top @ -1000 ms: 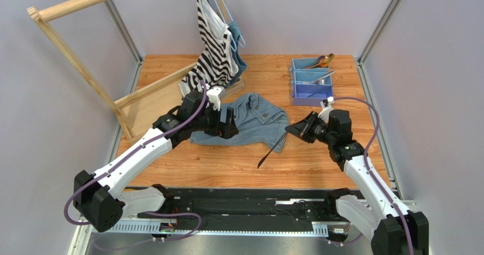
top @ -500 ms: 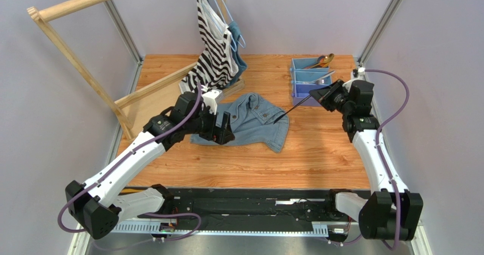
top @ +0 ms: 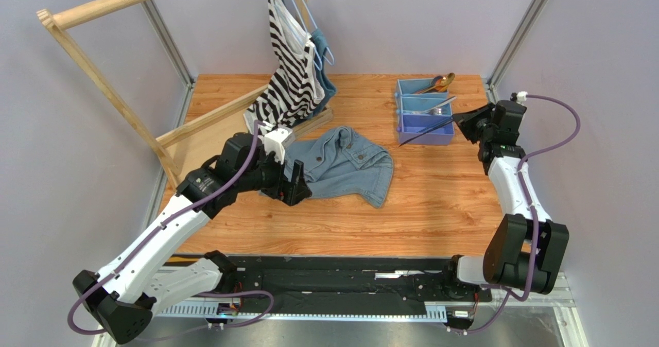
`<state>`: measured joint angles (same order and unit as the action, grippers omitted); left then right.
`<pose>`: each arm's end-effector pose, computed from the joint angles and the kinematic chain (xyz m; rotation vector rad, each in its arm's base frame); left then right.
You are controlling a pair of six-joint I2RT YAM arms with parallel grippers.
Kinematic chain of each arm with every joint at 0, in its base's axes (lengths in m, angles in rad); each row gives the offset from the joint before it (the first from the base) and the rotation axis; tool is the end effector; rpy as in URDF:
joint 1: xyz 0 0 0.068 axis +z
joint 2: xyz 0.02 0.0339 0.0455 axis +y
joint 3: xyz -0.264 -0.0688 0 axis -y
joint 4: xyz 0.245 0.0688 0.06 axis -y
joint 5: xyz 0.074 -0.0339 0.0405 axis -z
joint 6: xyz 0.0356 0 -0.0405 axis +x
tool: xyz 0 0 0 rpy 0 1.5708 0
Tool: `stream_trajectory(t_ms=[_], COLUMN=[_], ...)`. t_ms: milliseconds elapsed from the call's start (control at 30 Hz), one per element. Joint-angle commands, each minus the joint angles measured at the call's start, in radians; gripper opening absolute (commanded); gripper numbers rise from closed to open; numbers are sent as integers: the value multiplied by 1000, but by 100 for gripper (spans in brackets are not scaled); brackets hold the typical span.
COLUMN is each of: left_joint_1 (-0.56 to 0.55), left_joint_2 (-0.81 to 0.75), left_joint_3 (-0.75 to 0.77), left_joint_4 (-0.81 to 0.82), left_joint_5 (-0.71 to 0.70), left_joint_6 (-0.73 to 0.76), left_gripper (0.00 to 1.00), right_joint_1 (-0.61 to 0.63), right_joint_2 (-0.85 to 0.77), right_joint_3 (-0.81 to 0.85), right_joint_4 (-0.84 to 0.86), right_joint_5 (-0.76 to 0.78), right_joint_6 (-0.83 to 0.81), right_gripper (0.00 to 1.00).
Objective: Sort the eating utensils into containers
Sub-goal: Place the knife in the storage box.
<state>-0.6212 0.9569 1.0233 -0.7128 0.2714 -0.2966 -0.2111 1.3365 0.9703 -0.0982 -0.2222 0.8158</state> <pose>0.1529 -0.1212 0.3402 0.5273 2.2499 -0.7910 0.3010 -0.0565 0.2899 0.8933 1.8748 0.6016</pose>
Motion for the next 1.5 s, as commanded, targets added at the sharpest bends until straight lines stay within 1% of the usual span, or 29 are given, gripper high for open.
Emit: stream_trajectory(t_ms=[0,233,400,733,833,933,967,1167,1333,1467], left_joint_1=[14,18,26,41,41,43,43,47,54,54], left_joint_2=[-32,-47,-43,-33,-29,-24,-24,-26,-27,-32], left_joint_3=[-28,-40,-48,-60,-66,-63,-63,-65,-65,-66], left_joint_4=[3,18,27,49,53,52,52,56,58,59], left_joint_5=[20,37,66,112,124,124,124,135,143,144], left_joint_6=[16,13,4,-7,-9,-7,-7,-4,-4,-4], left_gripper=[99,99,99,99,99,98,98,98,97,96], right_joint_1=[-33,-39,-39,-30,-17,6,10,36,61,65], right_joint_2=[6,24,73,170,205,237,243,270,267,251], right_joint_3=[48,36,62,33,41,54,54,53,28,-27], right_joint_4=[136,215,216,351,368,367,367,374,387,414], right_joint_5=[89,155,191,204,213,221,268,293,311,328], right_joint_6=[48,95,85,143,149,132,131,112,88,83], right_gripper=[0,0,0,0,0,0,0,0,3,6])
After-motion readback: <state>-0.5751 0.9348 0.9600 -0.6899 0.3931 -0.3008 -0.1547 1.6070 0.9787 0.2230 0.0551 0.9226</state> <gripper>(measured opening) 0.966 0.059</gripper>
